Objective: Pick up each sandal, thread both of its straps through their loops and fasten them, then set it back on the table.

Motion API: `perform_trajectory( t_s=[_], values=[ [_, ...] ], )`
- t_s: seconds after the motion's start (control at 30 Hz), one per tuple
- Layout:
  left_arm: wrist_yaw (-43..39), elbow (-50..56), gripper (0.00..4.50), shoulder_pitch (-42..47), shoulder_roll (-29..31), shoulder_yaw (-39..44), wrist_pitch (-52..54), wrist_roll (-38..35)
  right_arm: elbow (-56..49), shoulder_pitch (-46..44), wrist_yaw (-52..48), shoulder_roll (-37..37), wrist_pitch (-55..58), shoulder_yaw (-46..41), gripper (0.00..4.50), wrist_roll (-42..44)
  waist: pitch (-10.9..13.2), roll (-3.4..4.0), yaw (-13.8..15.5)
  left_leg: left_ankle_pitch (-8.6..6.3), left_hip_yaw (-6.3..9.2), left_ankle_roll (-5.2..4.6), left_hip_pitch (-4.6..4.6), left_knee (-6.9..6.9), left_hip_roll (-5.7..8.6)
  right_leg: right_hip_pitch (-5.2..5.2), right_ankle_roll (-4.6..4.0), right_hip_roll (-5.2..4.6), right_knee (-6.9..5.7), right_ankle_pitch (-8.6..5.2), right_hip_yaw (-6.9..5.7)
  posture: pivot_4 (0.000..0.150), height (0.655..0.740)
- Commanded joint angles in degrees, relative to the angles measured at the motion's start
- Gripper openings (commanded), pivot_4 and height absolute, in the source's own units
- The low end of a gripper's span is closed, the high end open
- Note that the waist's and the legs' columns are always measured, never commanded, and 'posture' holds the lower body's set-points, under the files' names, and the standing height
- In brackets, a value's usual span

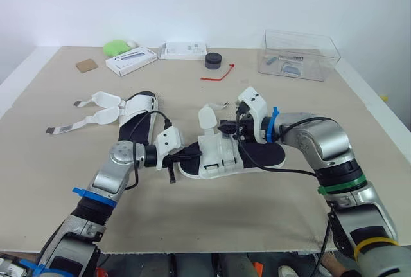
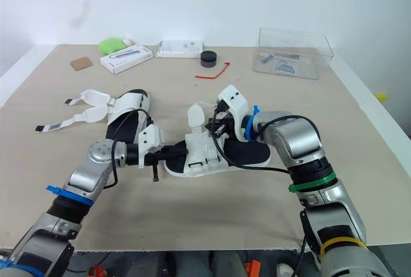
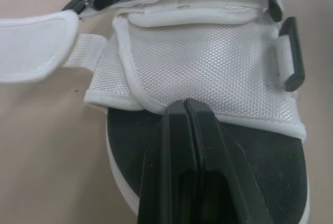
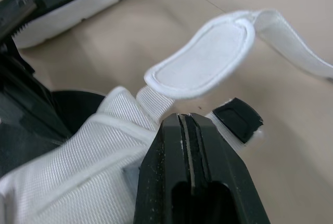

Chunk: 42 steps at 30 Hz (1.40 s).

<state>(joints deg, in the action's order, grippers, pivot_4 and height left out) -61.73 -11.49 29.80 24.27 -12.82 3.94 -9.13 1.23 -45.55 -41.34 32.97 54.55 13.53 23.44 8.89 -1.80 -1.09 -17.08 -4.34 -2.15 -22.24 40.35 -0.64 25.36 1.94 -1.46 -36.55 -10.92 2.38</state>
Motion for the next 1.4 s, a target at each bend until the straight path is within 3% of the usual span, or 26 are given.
perform_trajectory(
  t_s=[0.03,0.3,0.5,0.63,0.83,0.87,1.13,1.4],
  values=[
    [-0.19,-2.94,0.00,2.42,1.15,0.54,-2.66,1.38,-0.79,1.79,-0.47,2.56,2.52,-0.26,0.08,-1.47,0.00,0.00,0.10,0.00,0.01,0.00,0.00,0.00,0.00,0.00,0.00,0.00,0.01,0.00,-0.01,0.150,0.7400],
    [-2.18,-5.66,0.00,4.54,1.17,0.21,-5.22,0.55,-2.69,3.48,0.14,3.47,4.11,-2.41,0.08,-1.38,0.01,0.01,-0.25,-0.06,-0.03,-0.10,-0.09,-0.01,-0.04,0.09,-0.03,0.02,0.06,-0.02,-0.01,0.150,0.7400],
    [-4.72,-4.87,0.00,4.26,1.01,0.02,-4.37,-0.69,0.69,-2.07,1.33,1.87,5.12,-6.47,0.08,-0.79,0.03,0.04,-0.24,-0.07,-0.06,-0.10,-0.12,-0.01,-0.04,0.11,-0.01,0.04,0.08,-0.01,0.00,0.150,0.7400],
    [-5.34,-4.75,0.00,4.21,1.00,-0.01,-4.36,-0.51,7.62,-8.57,2.14,-0.37,4.92,-9.34,1.35,-0.43,0.03,0.04,-0.21,-0.06,-0.05,-0.10,-0.12,-0.01,-0.04,0.12,-0.01,0.04,0.10,0.00,-0.02,0.150,0.7400],
    [-5.49,-4.32,0.00,3.68,0.81,-0.09,-4.44,-0.29,19.17,-17.81,4.75,-7.93,13.59,-16.51,4.25,3.80,0.03,0.05,-0.23,-0.07,-0.03,-0.11,-0.14,-0.05,-0.05,0.14,-0.06,0.01,0.10,0.02,-0.06,0.150,0.7400],
    [-5.45,-4.24,0.00,3.59,0.76,-0.11,-4.41,-0.29,21.49,-18.61,4.89,-8.58,15.76,-17.12,4.44,4.16,0.03,0.05,-0.22,-0.08,-0.03,-0.11,-0.15,-0.06,-0.05,0.15,-0.07,-0.07,0.10,0.02,-0.07,0.150,0.7400],
    [-5.01,-3.20,0.00,2.61,0.37,-0.26,-3.83,-0.39,37.78,-22.94,1.43,-11.46,22.24,-17.64,4.44,5.31,0.05,0.08,-0.15,-0.11,0.02,-0.14,-0.29,-0.07,0.04,0.18,-0.11,-0.49,0.19,0.04,-0.42,0.150,0.7400],
    [-4.90,-3.07,0.00,2.46,0.52,-0.09,-3.71,-0.26,48.64,-27.91,-0.72,-16.58,15.18,-17.87,4.44,3.39,0.06,0.13,-0.29,-0.09,0.17,-0.11,-0.30,-0.07,0.03,0.18,-0.13,-0.46,0.16,0.05,-0.55,0.150,0.7400]
  ],
)
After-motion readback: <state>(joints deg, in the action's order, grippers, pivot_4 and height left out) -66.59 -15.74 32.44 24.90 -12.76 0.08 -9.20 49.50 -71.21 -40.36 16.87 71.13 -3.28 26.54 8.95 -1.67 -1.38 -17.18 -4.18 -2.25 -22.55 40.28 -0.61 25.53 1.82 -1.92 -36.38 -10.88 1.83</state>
